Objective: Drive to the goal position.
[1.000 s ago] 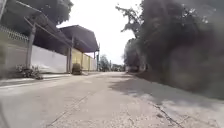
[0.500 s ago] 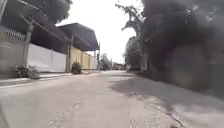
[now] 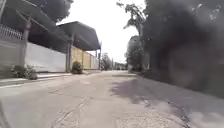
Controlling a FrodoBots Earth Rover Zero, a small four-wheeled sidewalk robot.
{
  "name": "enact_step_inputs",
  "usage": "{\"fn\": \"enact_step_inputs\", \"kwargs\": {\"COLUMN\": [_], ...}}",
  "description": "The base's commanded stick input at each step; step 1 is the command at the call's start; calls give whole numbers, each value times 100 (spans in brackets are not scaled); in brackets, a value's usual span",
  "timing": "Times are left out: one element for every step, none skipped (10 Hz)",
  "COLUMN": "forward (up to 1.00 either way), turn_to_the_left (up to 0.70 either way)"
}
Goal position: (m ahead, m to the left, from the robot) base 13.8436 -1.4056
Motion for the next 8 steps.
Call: {"fn": "enact_step_inputs", "kwargs": {"forward": [70,70,70,70,70,70,70,70], "turn_to_the_left": [0,0,0,0,0,0,0,0]}}
